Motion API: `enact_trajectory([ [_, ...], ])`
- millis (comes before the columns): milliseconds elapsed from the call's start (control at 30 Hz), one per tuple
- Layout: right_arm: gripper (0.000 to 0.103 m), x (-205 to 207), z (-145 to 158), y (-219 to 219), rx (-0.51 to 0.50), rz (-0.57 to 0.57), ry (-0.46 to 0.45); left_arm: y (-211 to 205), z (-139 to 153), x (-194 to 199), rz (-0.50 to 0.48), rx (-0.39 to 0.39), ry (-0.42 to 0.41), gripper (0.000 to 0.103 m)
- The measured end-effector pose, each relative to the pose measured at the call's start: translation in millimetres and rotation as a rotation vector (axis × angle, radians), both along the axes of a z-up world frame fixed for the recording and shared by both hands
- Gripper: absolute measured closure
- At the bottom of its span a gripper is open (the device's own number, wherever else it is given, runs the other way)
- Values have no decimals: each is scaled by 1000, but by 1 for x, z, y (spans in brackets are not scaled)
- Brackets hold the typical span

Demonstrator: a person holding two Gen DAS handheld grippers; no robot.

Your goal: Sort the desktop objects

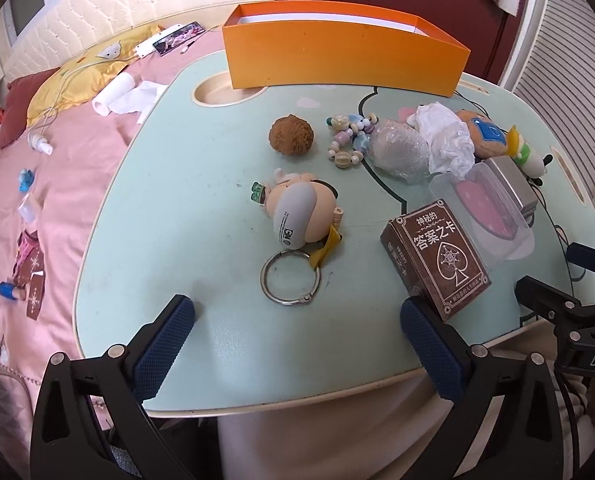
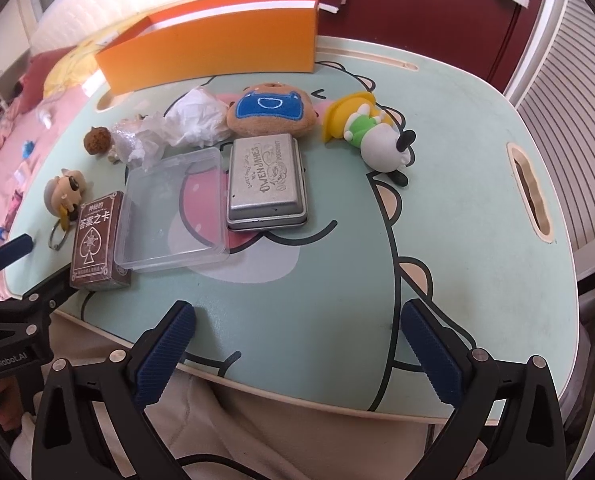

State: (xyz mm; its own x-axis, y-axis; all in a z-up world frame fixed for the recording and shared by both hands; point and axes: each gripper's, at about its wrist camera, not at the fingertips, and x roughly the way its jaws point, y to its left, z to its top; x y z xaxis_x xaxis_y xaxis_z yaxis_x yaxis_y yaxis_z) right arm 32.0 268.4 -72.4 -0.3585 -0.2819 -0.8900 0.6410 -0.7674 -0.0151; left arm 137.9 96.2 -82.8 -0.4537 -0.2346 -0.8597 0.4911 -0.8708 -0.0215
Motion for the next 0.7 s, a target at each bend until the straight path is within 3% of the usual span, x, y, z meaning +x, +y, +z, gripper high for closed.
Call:
enact_trajectory([
  [700, 0, 9, -3, -9, 5, 11, 0, -3, 0, -1, -17, -3, 4, 0],
])
